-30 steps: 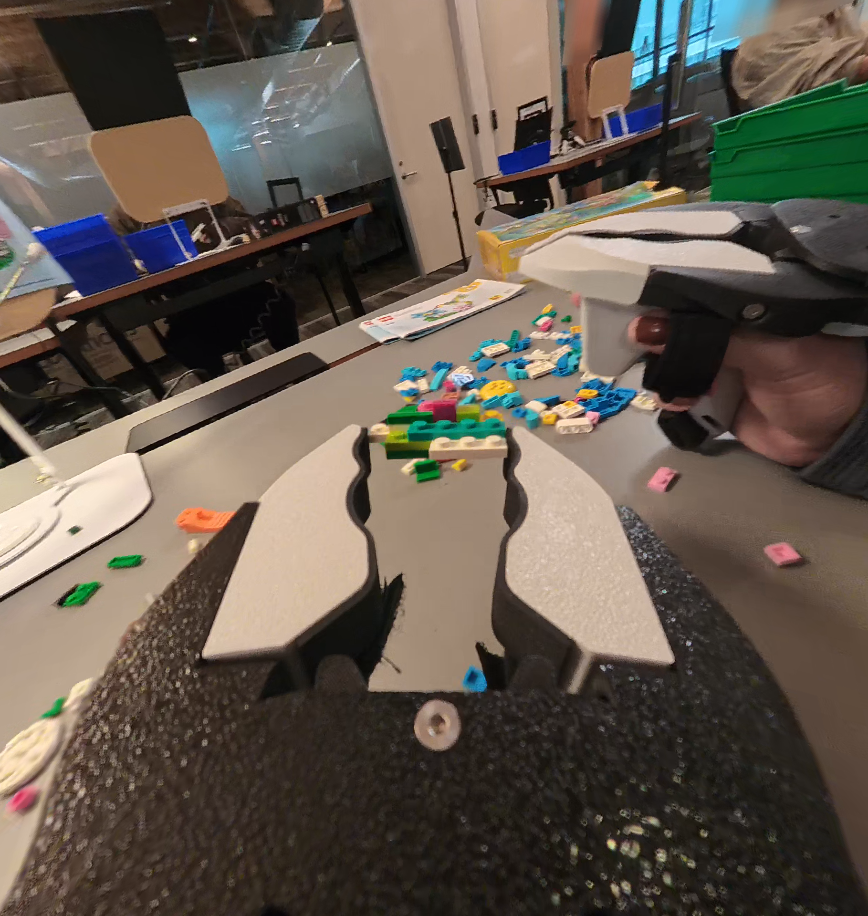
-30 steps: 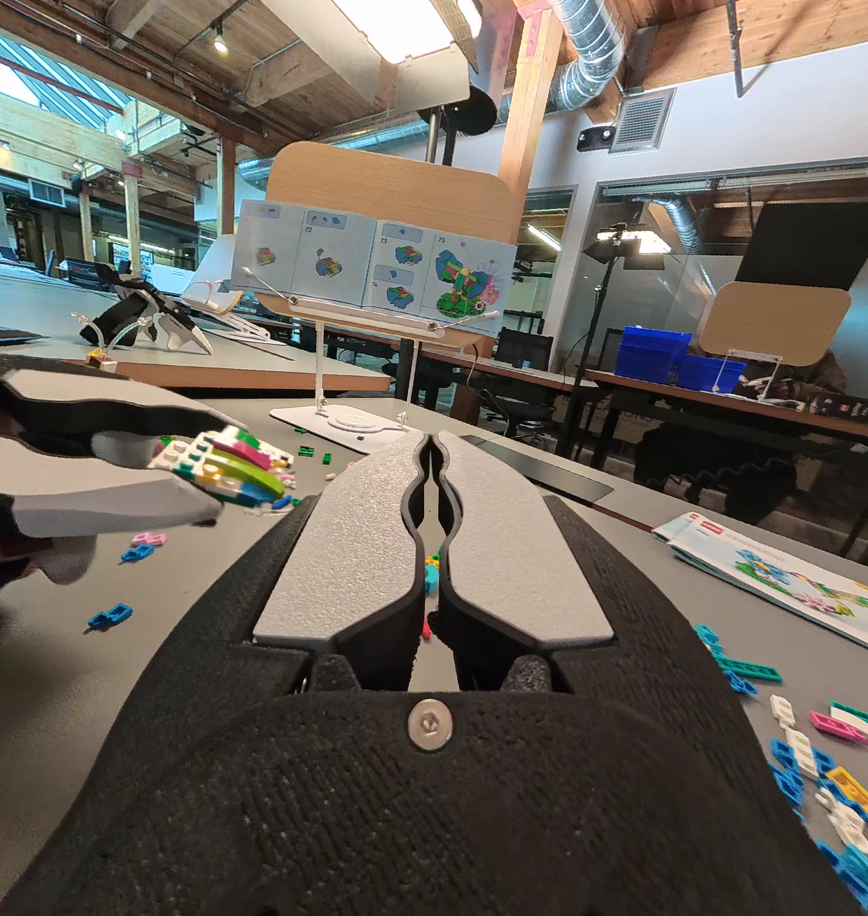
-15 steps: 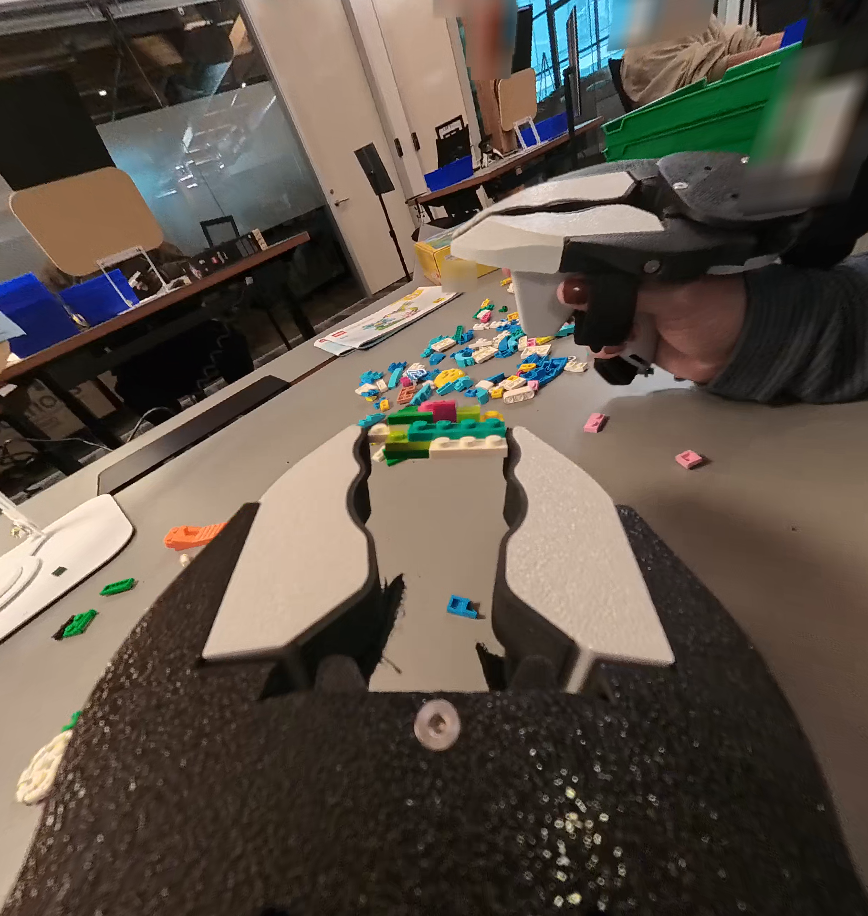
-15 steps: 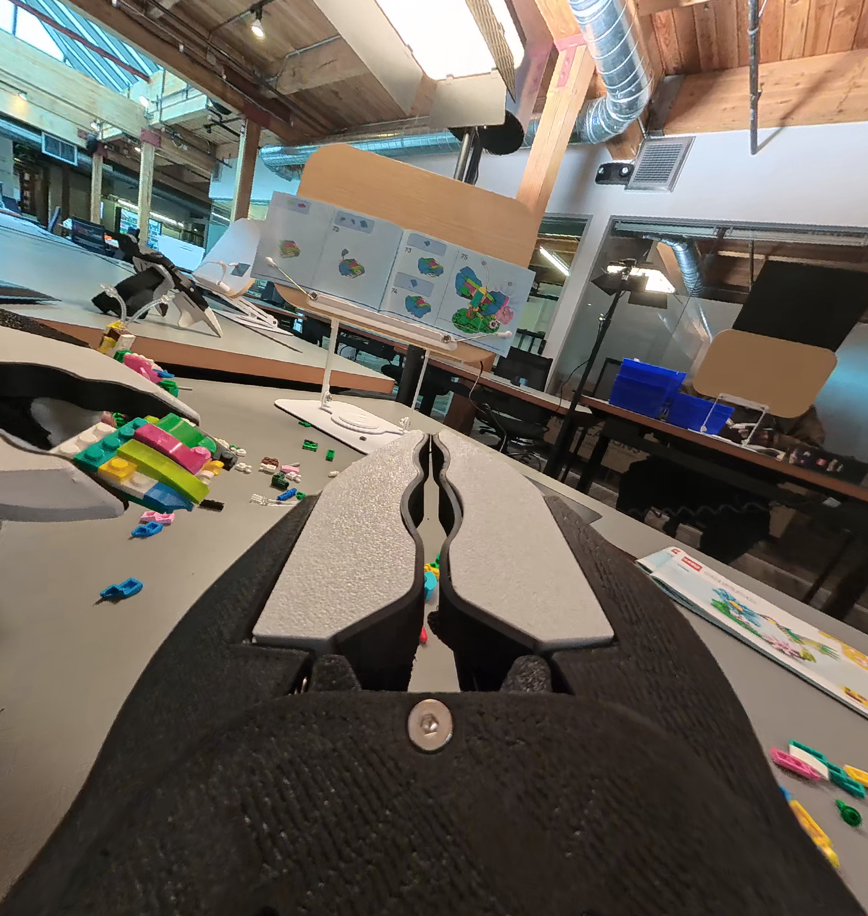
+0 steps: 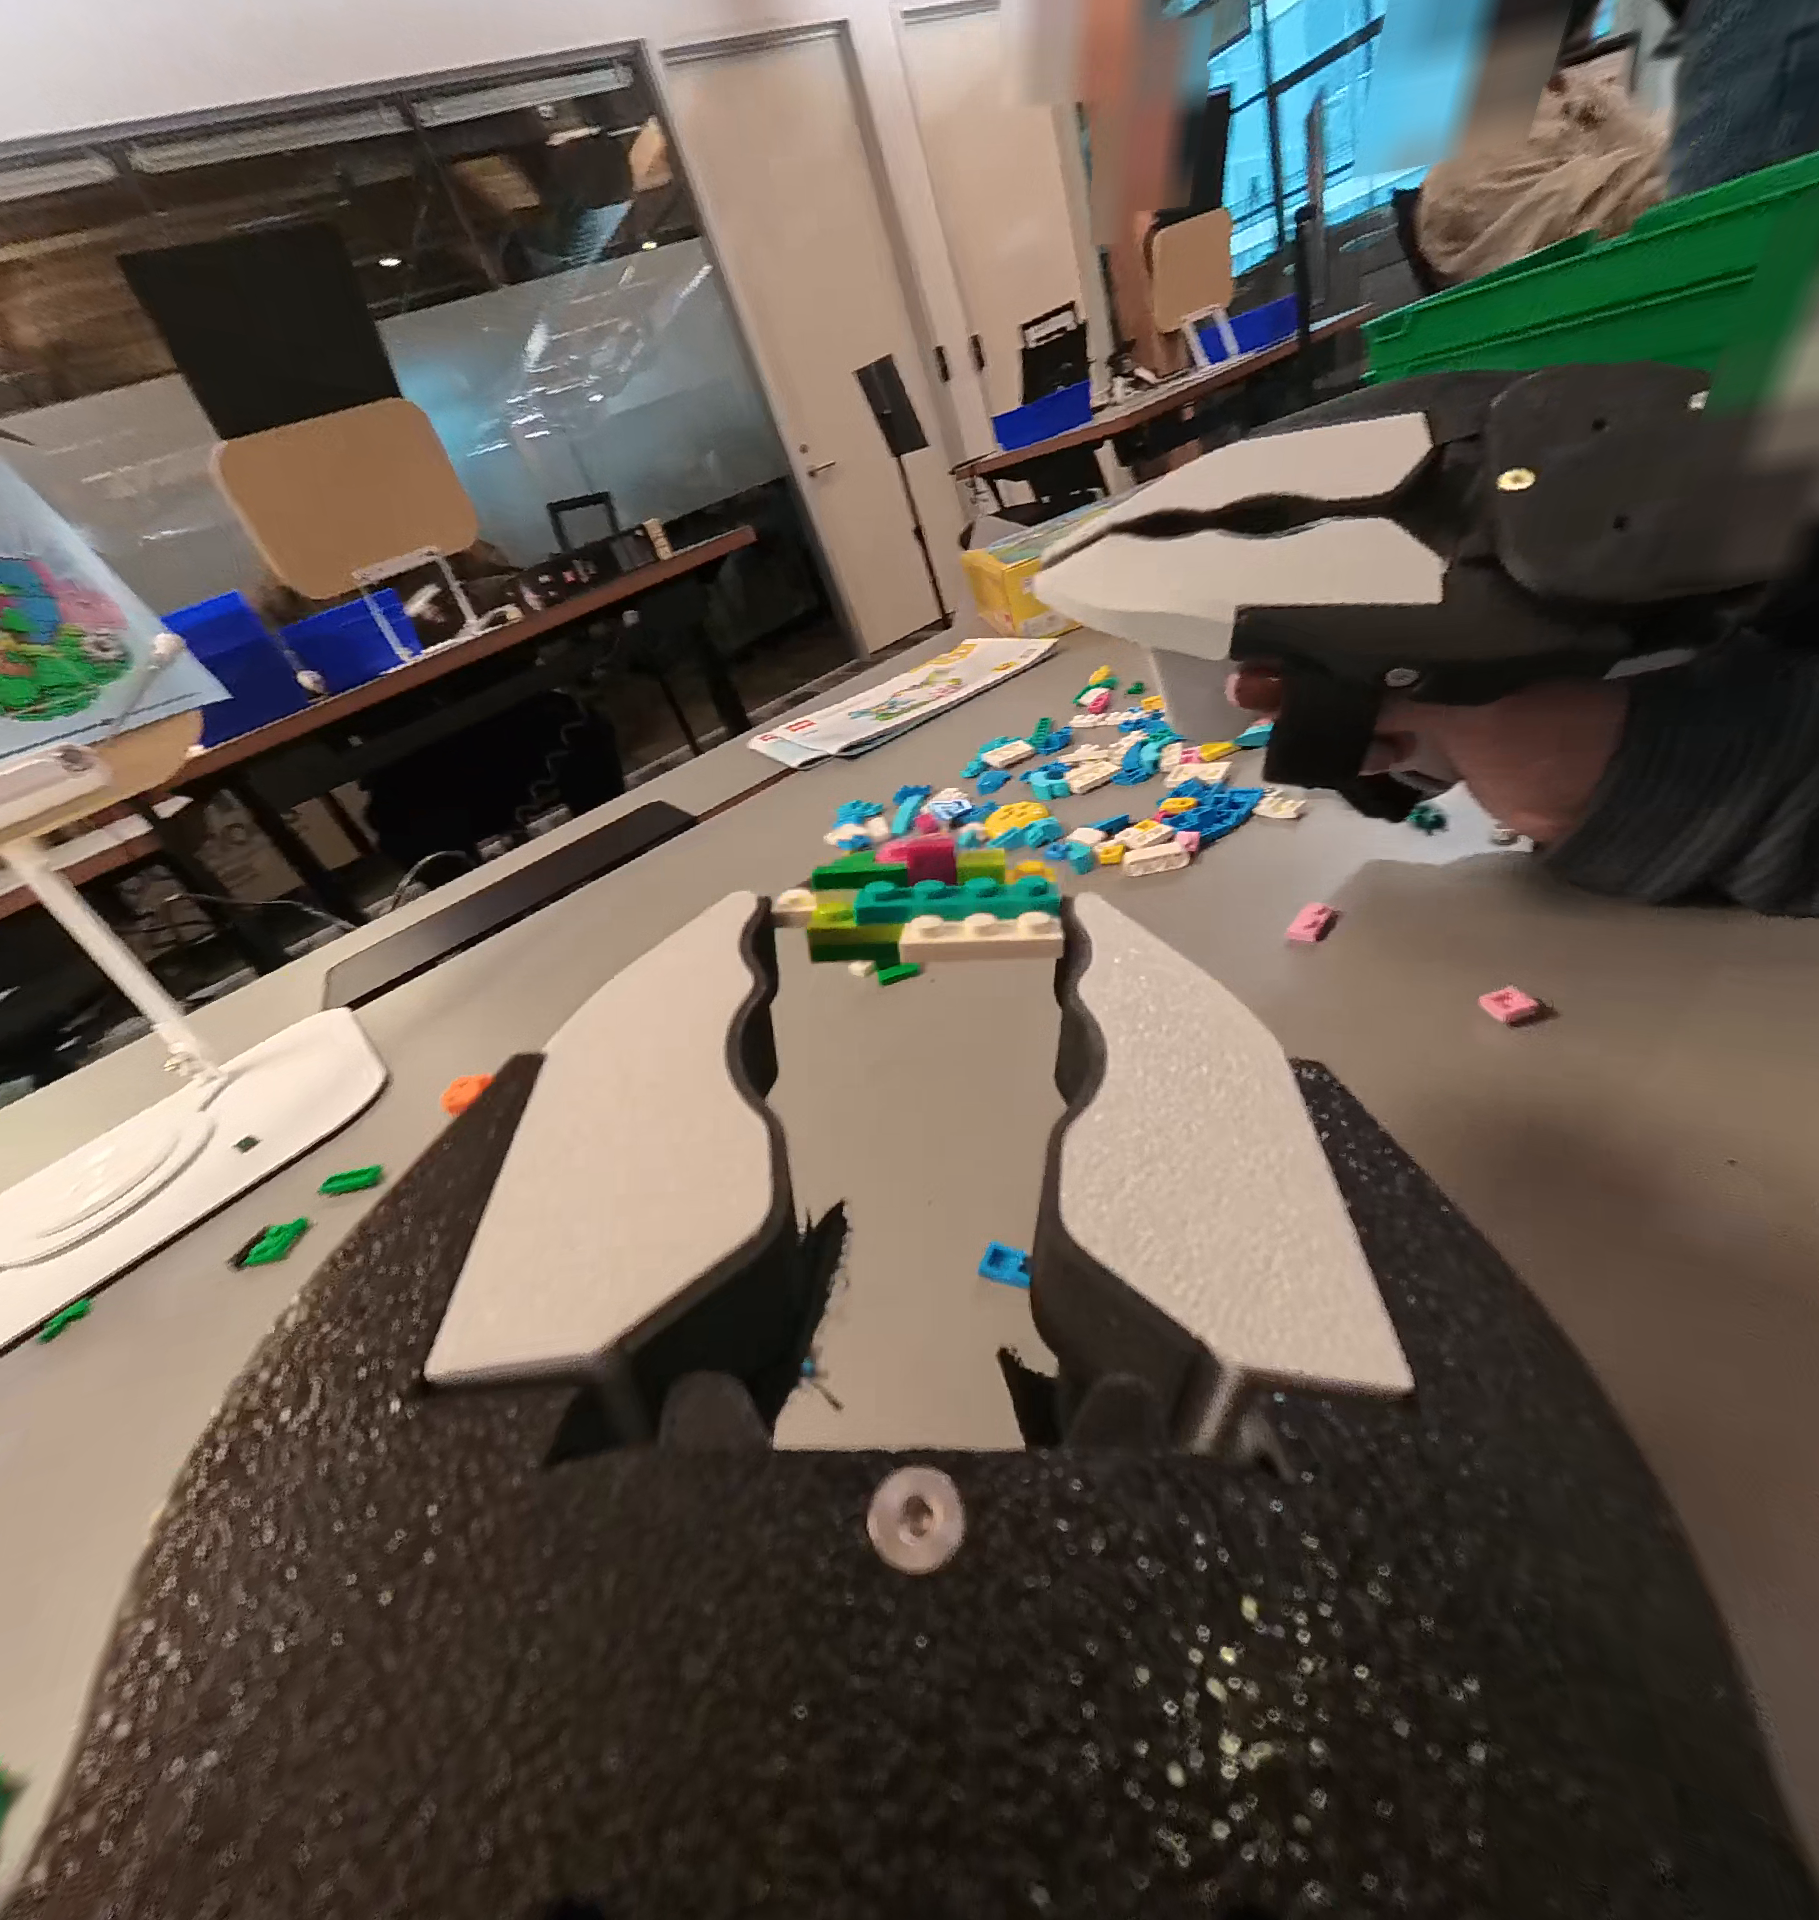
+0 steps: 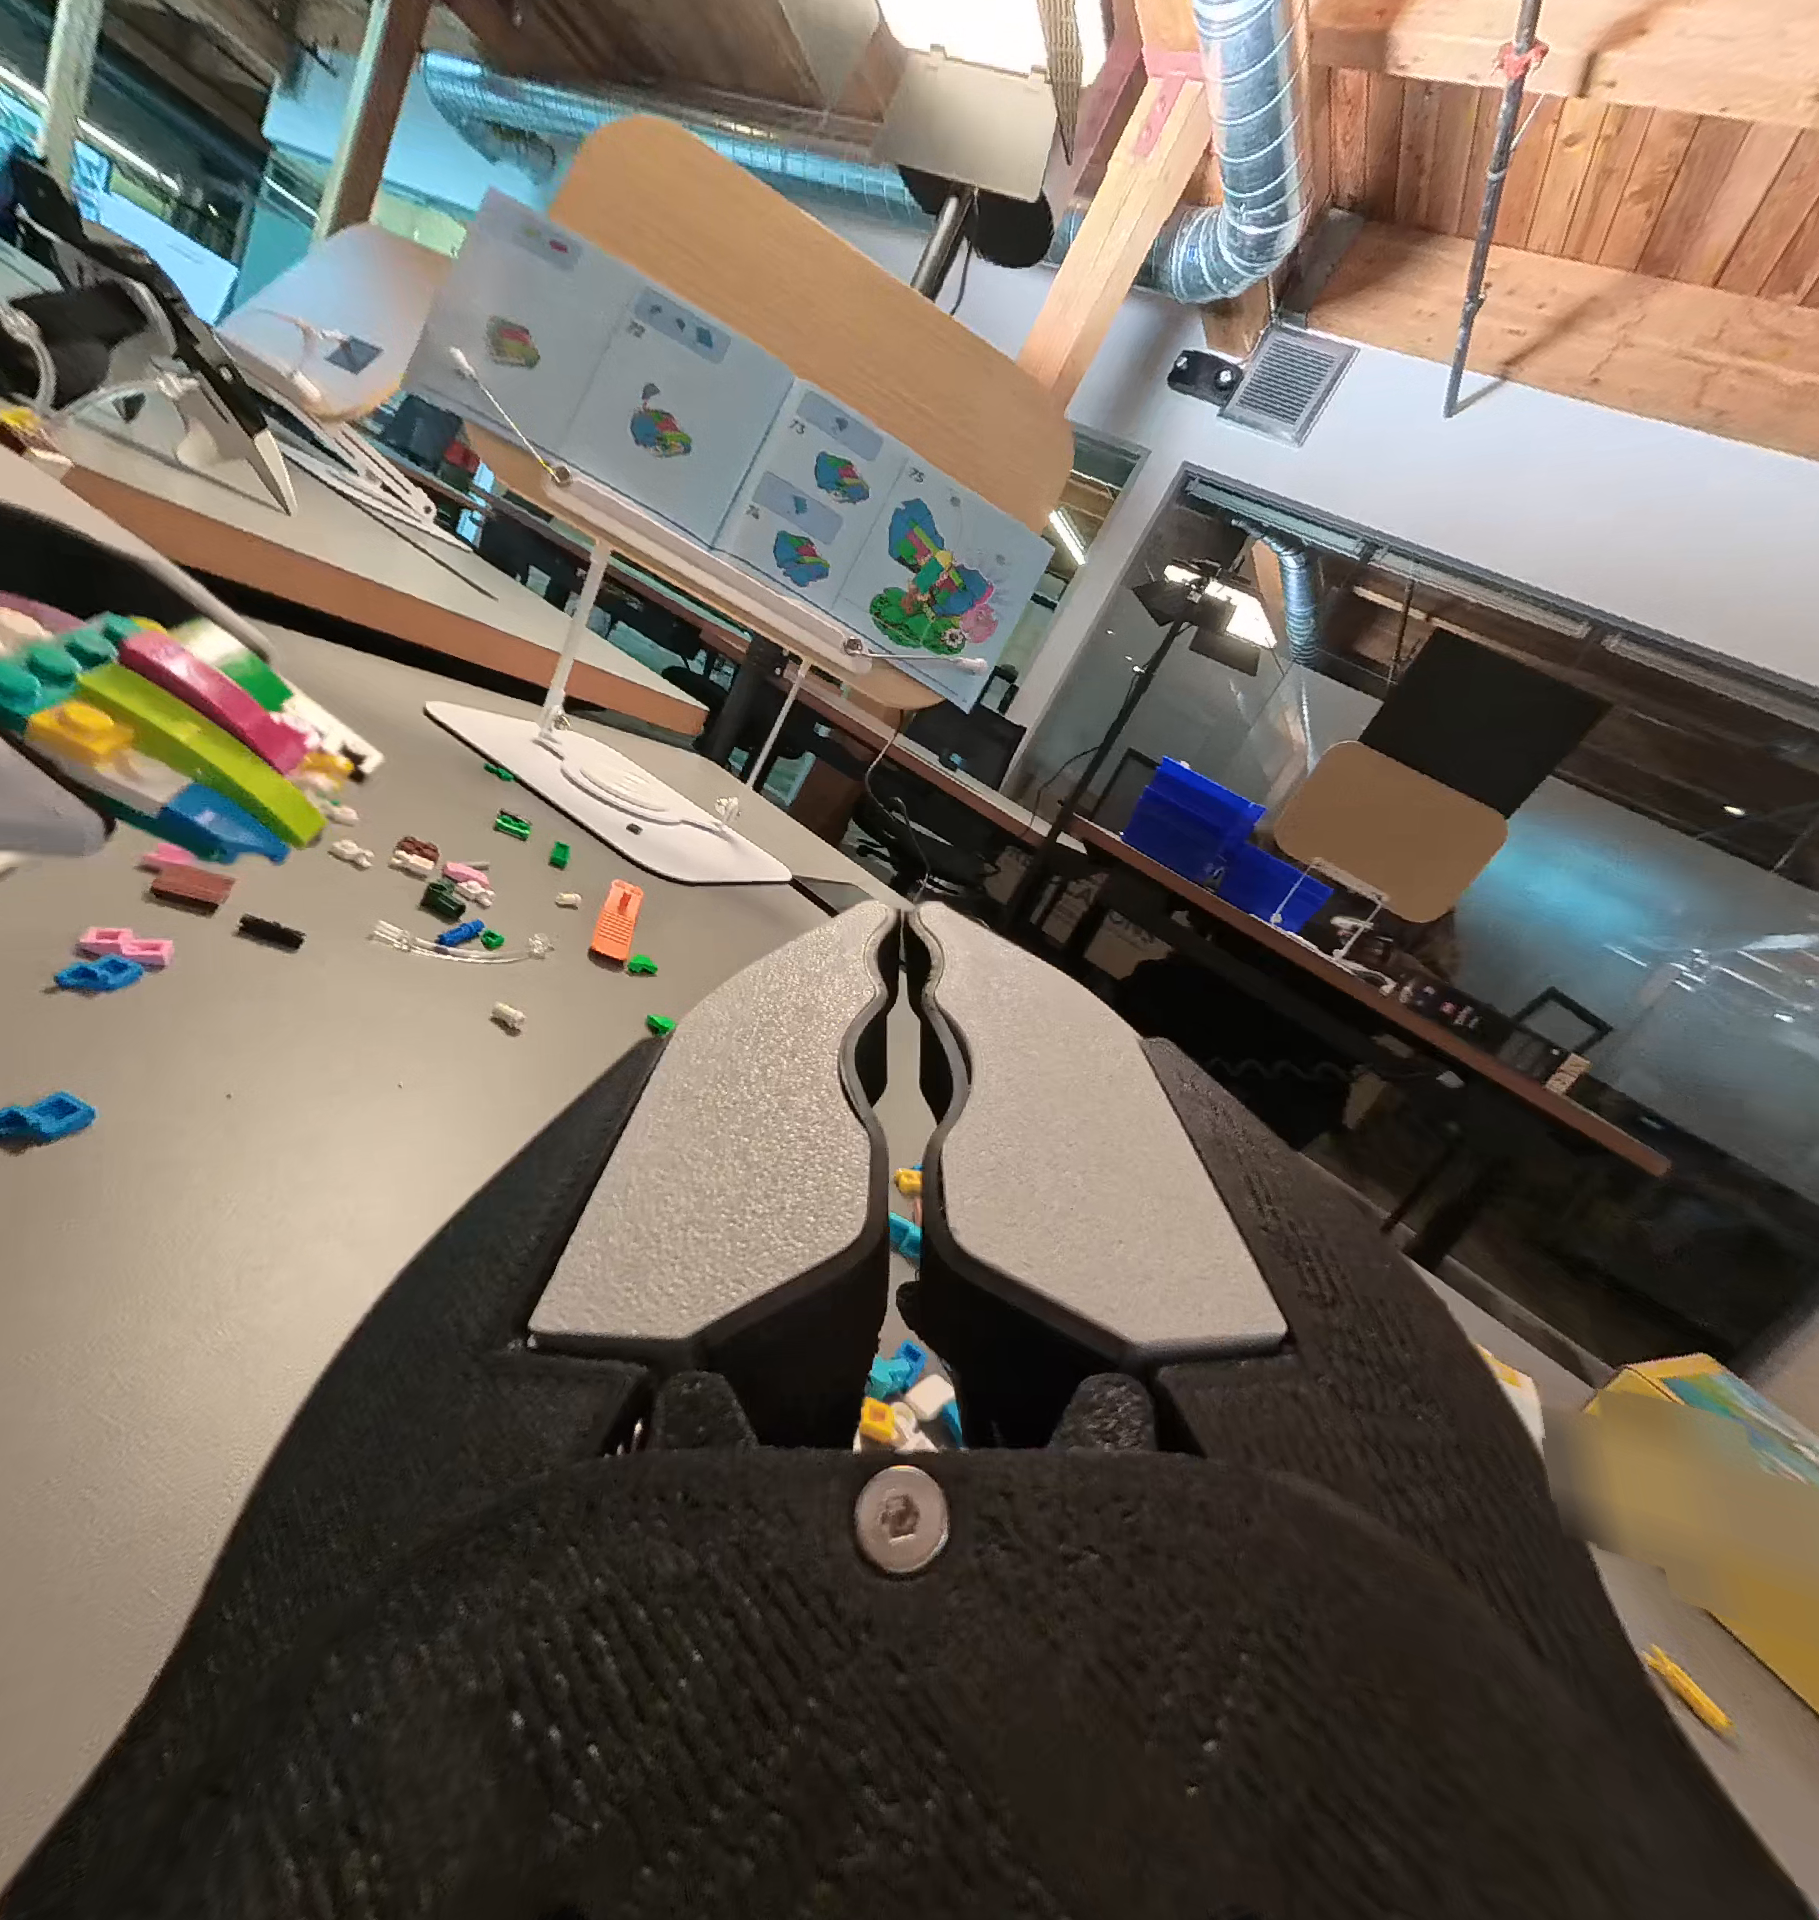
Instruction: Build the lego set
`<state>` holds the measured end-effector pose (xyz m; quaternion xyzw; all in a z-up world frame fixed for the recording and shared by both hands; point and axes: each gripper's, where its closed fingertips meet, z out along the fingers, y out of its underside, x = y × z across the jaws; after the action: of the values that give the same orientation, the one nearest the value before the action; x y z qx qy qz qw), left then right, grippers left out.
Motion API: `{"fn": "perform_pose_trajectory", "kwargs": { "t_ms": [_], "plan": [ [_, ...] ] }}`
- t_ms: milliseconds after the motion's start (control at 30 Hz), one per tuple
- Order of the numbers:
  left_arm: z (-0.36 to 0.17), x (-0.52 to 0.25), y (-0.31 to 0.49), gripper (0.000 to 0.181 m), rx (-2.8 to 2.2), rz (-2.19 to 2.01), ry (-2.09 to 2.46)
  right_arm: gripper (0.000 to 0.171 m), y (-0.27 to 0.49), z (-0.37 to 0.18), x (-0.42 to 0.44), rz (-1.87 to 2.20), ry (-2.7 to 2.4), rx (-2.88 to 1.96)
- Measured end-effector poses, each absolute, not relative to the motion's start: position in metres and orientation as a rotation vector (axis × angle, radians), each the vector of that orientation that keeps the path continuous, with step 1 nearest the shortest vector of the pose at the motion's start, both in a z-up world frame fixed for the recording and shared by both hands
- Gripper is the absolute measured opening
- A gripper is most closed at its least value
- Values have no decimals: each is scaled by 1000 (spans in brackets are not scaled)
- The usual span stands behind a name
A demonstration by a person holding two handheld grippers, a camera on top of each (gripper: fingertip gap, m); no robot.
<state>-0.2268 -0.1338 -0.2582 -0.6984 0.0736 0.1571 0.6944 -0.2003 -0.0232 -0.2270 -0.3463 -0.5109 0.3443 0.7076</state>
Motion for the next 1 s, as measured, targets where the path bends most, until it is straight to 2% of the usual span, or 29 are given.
{"fn": "perform_pose_trajectory", "kwargs": {
  "t_ms": [267, 400, 500, 700, 867, 1000],
  "plan": [
    [-263, -217, -138, 51, -1581, 375, 206, 0, -37, -240, -214, 800, -1299, -770],
    [-267, -212, -136, 51, -1597, 382, 257, 1, -58, -249, -248, 984, -1570, -888],
    [-269, -211, -134, 51, -1611, 392, 277, 8, -79, -259, -284, 1069, -1884, -955],
    [-269, -211, -134, 51, -1609, 390, 274, 11, -98, -293, -342, 798, -2436, -767],
    [-267, -211, -135, 51, -1597, 383, 268, 12, -104, -314, -366, 632, -2651, -474],
    [-267, -211, -136, 51, -1594, 377, 267, 12, -105, -326, -373, 612, -2799, -487]
  ]
}}
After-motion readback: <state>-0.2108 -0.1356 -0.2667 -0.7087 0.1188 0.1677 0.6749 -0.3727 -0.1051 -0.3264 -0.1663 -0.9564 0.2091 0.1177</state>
